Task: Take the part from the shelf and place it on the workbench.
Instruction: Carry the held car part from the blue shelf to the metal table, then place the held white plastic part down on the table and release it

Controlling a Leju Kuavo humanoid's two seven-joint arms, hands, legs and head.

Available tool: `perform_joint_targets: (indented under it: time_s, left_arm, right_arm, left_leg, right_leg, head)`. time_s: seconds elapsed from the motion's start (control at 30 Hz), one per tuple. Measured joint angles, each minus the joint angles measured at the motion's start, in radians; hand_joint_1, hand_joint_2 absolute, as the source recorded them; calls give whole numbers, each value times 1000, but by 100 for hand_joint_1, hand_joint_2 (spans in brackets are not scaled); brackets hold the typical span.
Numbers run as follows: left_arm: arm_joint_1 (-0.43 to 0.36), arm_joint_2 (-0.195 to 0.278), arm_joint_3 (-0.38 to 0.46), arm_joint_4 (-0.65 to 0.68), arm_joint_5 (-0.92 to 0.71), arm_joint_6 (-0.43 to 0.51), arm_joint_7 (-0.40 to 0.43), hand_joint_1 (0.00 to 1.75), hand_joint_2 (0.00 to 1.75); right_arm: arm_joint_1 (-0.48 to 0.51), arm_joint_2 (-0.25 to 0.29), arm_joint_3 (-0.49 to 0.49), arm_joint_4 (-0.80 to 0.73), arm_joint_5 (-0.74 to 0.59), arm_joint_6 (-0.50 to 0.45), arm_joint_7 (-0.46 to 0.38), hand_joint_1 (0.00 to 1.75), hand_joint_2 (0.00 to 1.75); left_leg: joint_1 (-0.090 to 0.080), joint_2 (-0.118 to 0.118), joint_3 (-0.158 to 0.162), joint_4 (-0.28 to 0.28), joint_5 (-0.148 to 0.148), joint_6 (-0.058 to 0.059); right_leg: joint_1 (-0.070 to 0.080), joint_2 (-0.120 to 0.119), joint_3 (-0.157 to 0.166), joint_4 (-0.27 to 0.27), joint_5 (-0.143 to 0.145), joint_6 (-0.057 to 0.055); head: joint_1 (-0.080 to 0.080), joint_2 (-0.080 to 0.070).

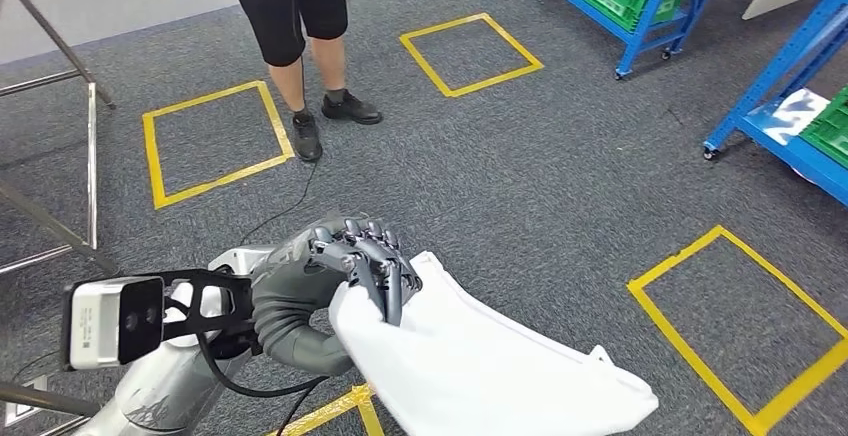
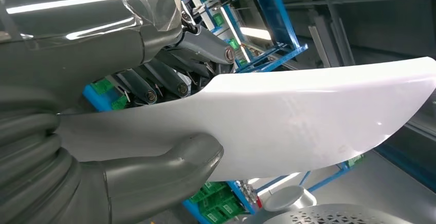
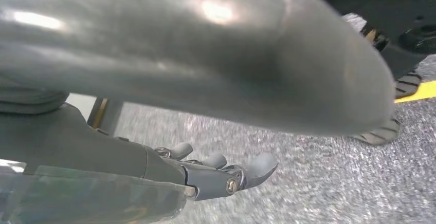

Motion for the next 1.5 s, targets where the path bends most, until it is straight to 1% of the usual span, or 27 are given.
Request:
perform_joint_targets:
  time_s: [0.07, 0.13, 0.2, 0.27, 0.33, 0.37, 0.43, 0.5, 0.57, 0.63, 0.67, 0.7, 0.77, 0.83, 0.87, 0.9, 0.97, 1.0, 1.07, 1.13, 1.2, 1.27, 1.3, 1.37, 1.4, 1.43, 1.5]
  left_arm:
    - [-4, 11, -6, 10, 23, -11, -5, 175, 175]
    - [-8, 25, -6, 14, 41, -28, -4, 175, 175]
    - [-15, 31, -7, 17, 51, -42, 5, 175, 175]
    - [-21, 33, -10, 18, 57, -50, 16, 175, 175]
    - [-21, 36, -15, 19, 60, -52, 26, 175, 175]
    - [-21, 37, -18, 19, 62, -52, 30, 175, 175]
    - [-21, 39, -22, 19, 68, -51, 38, 175, 175]
    - [-24, 39, -25, 17, 72, -46, 47, 175, 175]
    - [-25, 39, -26, 14, 78, -37, 57, 175, 175]
    - [-20, 40, -25, 8, 87, -33, 62, 175, 175]
    - [-17, 42, -25, 4, 91, -33, 63, 175, 175]
    - [-15, 42, -25, -1, 94, -34, 63, 175, 175]
    - [-11, 44, -25, -8, 98, -34, 63, 175, 175]
    - [-4, 45, -26, -9, 99, -36, 64, 175, 175]
    - [0, 46, -27, -9, 100, -38, 64, 175, 175]
    - [3, 46, -27, -9, 103, -42, 64, 175, 175]
    - [6, 47, -27, -10, 108, -54, 64, 175, 175]
    - [7, 47, -28, -11, 111, -60, 64, 175, 175]
    - [8, 47, -31, -14, 115, -70, 66, 175, 175]
    - [10, 48, -32, -16, 119, -74, 67, 175, 175]
    - [10, 50, -33, -19, 125, -77, 68, 175, 175]
    - [9, 50, -35, -20, 132, -82, 71, 175, 175]
    - [9, 51, -38, -20, 134, -85, 72, 175, 175]
    - [10, 52, -44, -17, 137, -87, 75, 175, 175]
    - [10, 54, -47, -15, 138, -87, 76, 175, 175]
    - [10, 55, -50, -14, 139, -85, 78, 175, 175]
    - [7, 56, -54, -13, 133, -76, 83, 175, 175]
  right_arm:
    - [-2, 0, 14, -9, 13, 4, 6, 0, 0]
    - [-4, -2, 29, -22, 28, 14, 14, 0, 0]
    - [-1, -6, 44, -34, 39, 27, 18, 0, 0]
    - [6, -10, 56, -42, 43, 37, 19, 0, 0]
    - [12, -12, 63, -46, 45, 42, 20, 0, 0]
    - [13, -12, 66, -47, 45, 44, 21, 0, 0]
    - [14, -12, 68, -52, 42, 46, 21, 0, 0]
    - [14, -9, 69, -56, 34, 45, 23, 0, 0]
    - [16, -5, 69, -57, 24, 41, 24, 0, 0]
    - [15, -3, 67, -58, 13, 36, 16, 0, 0]
    - [15, -3, 65, -58, 6, 34, 10, 0, 0]
    - [15, -4, 62, -58, -3, 33, 3, 0, 0]
    - [17, -7, 56, -58, -15, 31, -5, 0, 0]
    - [19, -9, 52, -57, -21, 30, -7, 0, 0]
    - [20, -9, 50, -57, -26, 30, -8, 0, 0]
    - [20, -10, 47, -57, -32, 30, -9, 0, 0]
    - [18, -10, 37, -56, -45, 30, -13, 0, 0]
    - [17, -9, 33, -56, -50, 30, -14, 0, 0]
    - [13, -9, 27, -56, -55, 30, -15, 0, 0]
    - [7, -9, 22, -56, -57, 31, -15, 0, 0]
    - [5, -10, 19, -56, -57, 32, -15, 0, 0]
    - [9, -10, 16, -56, -57, 32, -13, 0, 0]
    - [12, -10, 15, -56, -56, 33, -11, 0, 0]
    - [17, -10, 14, -56, -53, 36, -10, 0, 0]
    - [18, -9, 14, -56, -52, 38, -9, 0, 0]
    - [18, -9, 14, -56, -52, 40, -9, 0, 0]
    - [18, -7, 14, -56, -52, 44, -8, 0, 0]
  left_leg:
    - [0, -16, -9, 10, -5, -10]
    - [4, -20, -15, 15, -8, -16]
    - [5, 23, -38, 61, -33, -26]
    - [8, 80, -99, 182, -86, -34]
    - [12, 99, -166, 299, -121, -35]
    - [13, 103, -178, 314, -116, -33]
    - [8, 118, -141, 229, -61, -22]
    - [-9, 170, -69, 92, -13, -5]
    - [-24, 197, -38, 29, -6, 6]
    - [-22, 171, -33, 16, -3, 9]
    - [-18, 157, -24, 4, 3, 12]
    - [-14, 143, -14, -7, 9, 16]
    - [-8, 116, -1, -19, 17, 21]
    - [-6, 83, 0, -19, 17, 22]
    - [-5, 66, 1, -18, 17, 21]
    - [-3, 49, 2, -17, 16, 19]
    - [3, 18, 3, -8, 9, 9]
    - [5, 4, 0, 1, 4, 1]
    - [5, -14, -8, 13, -3, -12]
    - [9, -27, -13, 15, -5, -20]
    - [11, 6, -27, 42, -23, -29]
    - [13, 68, -75, 140, -74, -37]
    - [16, 87, -109, 208, -103, -41]
    - [21, 99, -161, 298, -128, -43]
    - [22, 103, -161, 292, -115, -42]
    - [21, 109, -141, 248, -86, -39]
    - [12, 153, -69, 111, -30, -28]
  right_leg:
    - [4, 10, 12, -24, 9, -17]
    - [7, -7, 16, -26, 10, -32]
    - [8, -26, 23, -28, 7, -45]
    - [13, -47, 28, -29, 2, -55]
    - [20, -72, 31, -29, -3, -61]
    - [22, -85, 32, -29, -5, -64]
    - [27, -108, 38, -29, -11, -66]
    - [31, -128, 46, -29, -18, -63]
    - [35, -151, 51, -30, -24, -56]
    - [36, -173, 54, -33, -30, -49]
    - [35, -162, 55, -26, -36, -47]
    - [34, -138, 47, -4, -48, -47]
    - [31, -71, -2, 99, -88, -49]
    - [25, -45, -73, 218, -120, -44]
    - [21, -43, -93, 238, -116, -36]
    - [15, -42, -94, 221, -97, -24]
    - [1, -22, -49, 93, -30, 5]
    - [-3, -8, -23, 32, -3, 10]
    - [-2, 6, 3, -23, 19, -3]
    - [3, -10, 5, -24, 21, -27]
    - [4, -27, 10, -27, 21, -41]
    - [8, -46, 14, -28, 17, -52]
    - [12, -58, 15, -28, 15, -56]
    - [17, -82, 16, -28, 11, -60]
    - [19, -94, 17, -28, 10, -61]
    - [20, -106, 19, -28, 8, -62]
    - [24, -127, 26, -28, 2, -59]
  head:
    - [3, 0]
    - [3, 0]
    - [-2, 0]
    - [-7, 0]
    - [-8, 0]
    - [-8, 0]
    - [-8, 0]
    - [-8, 0]
    - [-8, 0]
    - [-8, 0]
    - [-7, 0]
    - [-7, 0]
    - [-2, 0]
    - [1, 0]
    - [1, 0]
    - [2, 0]
    - [2, 0]
    - [4, 0]
    - [8, 0]
    - [9, 0]
    - [6, 0]
    - [2, 0]
    - [-1, 0]
    - [-2, 0]
    - [-2, 0]
    - [-2, 0]
    - [-2, 0]
